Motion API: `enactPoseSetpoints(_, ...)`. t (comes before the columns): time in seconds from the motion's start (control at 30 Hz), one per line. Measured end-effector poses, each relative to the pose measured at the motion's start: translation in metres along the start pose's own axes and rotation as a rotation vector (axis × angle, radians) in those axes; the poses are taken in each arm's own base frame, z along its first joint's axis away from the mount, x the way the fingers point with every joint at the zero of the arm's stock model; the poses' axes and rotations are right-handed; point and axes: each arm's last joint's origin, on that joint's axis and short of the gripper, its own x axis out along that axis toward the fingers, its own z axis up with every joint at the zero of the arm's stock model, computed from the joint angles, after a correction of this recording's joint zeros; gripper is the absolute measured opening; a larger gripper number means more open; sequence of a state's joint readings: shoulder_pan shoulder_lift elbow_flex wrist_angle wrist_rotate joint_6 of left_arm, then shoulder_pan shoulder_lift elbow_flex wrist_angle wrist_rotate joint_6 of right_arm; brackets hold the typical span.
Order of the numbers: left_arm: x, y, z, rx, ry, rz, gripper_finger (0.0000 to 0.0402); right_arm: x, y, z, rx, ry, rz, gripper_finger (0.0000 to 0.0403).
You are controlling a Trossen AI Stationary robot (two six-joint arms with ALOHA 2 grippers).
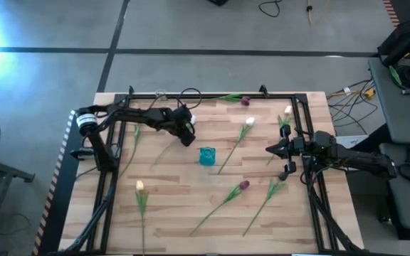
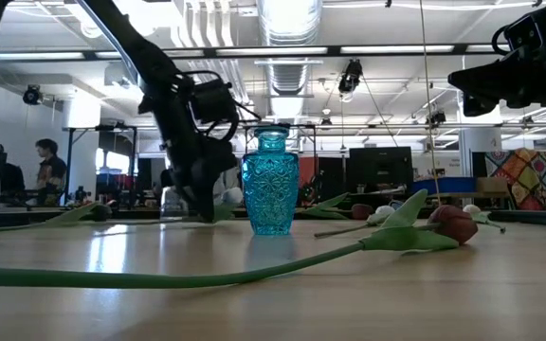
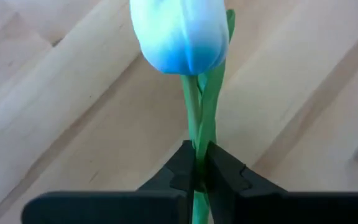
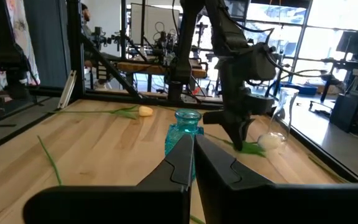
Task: Sort flowers into vase by color
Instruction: Put the left white flower into the transparent vase
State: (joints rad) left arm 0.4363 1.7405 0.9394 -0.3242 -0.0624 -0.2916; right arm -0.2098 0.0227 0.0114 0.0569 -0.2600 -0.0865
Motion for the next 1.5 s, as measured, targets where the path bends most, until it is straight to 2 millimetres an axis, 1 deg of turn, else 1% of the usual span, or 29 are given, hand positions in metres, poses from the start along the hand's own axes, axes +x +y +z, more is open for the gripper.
enactPoseSetpoints(0.07,-0.009,-0.002,0.003,0.027,-0.032,-0.011,0.0008,0.0,0.0,0.0,0.0,0.0,0.0,0.0009)
enactPoseSetpoints(0.2,-0.035,-0.008,0.011,0.045,-0.154,-0.052,0.0003,0.0,0.0,0.0,0.0,0.0,0.0,0.0009)
enactPoseSetpoints(0.33,-0.073,-0.013,0.018,0.073,-0.32,-0.096,0.0002,0.0,0.0,0.0,0.0,0.0,0.0,0.0009)
enactPoseSetpoints(0.53,-0.131,-0.009,0.017,0.109,-0.548,-0.076,0.0002,0.0,0.0,0.0,0.0,0.0,0.0,0.0009)
enactPoseSetpoints(0.63,-0.154,-0.007,0.017,0.133,-0.683,-0.09,0.0002,0.0,0.0,0.0,0.0,0.0,0.0,0.0009)
enactPoseSetpoints(0.7,-0.165,-0.006,0.016,0.15,-0.785,-0.107,0.0002,0.0,0.0,0.0,0.0,0.0,0.0,0.0009)
enactPoseSetpoints(0.83,-0.178,-0.001,0.013,0.163,-0.96,-0.112,0.0002,0.0,0.0,0.0,0.0,0.0,0.0,0.0009)
enactPoseSetpoints(0.97,-0.185,0.011,0.01,0.165,-1.076,-0.076,0.0001,0.0,0.0,0.0,0.0,0.0,0.0,0.0009)
enactPoseSetpoints(1.1,-0.194,0.023,0.012,0.139,-1.169,-0.035,0.0001,0.0,0.0,0.0,0.0,0.0,0.0,0.0009)
enactPoseSetpoints(1.37,-0.208,0.037,0.017,0.237,-1.31,0.046,0.0001,0.0,0.0,0.0,0.0,0.0,0.0,0.0009)
enactPoseSetpoints(1.5,-0.213,0.048,0.02,0.285,-1.358,0.116,0.0001,0.0,0.0,0.0,0.0,0.0,0.0,0.0009)
